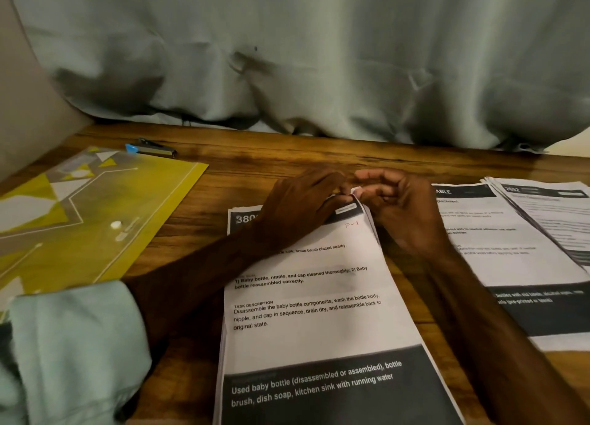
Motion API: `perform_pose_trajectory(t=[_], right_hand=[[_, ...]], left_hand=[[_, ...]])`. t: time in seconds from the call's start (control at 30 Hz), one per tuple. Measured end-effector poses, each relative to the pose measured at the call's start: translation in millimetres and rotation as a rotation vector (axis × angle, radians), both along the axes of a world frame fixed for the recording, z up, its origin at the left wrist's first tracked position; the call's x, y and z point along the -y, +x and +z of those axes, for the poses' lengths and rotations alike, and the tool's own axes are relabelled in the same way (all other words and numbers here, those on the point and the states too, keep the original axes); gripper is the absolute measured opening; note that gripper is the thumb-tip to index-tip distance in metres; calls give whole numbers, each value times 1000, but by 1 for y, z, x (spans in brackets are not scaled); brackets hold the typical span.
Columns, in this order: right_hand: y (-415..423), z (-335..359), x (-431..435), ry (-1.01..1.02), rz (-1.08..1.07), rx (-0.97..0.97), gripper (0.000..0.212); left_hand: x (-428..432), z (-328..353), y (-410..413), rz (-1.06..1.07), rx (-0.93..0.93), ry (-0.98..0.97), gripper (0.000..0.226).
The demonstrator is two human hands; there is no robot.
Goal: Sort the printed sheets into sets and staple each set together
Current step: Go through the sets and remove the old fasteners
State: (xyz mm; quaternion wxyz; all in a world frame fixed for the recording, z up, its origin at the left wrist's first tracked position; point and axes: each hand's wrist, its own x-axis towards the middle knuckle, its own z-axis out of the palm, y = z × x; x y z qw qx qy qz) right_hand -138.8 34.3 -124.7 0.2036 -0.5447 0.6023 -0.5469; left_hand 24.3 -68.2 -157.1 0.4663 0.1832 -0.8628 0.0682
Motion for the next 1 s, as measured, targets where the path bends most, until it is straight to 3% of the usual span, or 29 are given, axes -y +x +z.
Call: perform_pose_trajectory(t=[0.4,0.53,0.83,1.0], right_hand=[[3,6,-7,60,100,71,46],[0,5,-5,97,95,113,60],[-3,2,-3,95,-5,32,44],[-4,1,-3,82,-53,72,40]], left_hand=[[4,7,-4,-65,-28,318,35],[12,7,-6,-139,-75,425,22],[9,10,-8,-255,-101,357,14],[14,18,-3,-326,10,506,17]])
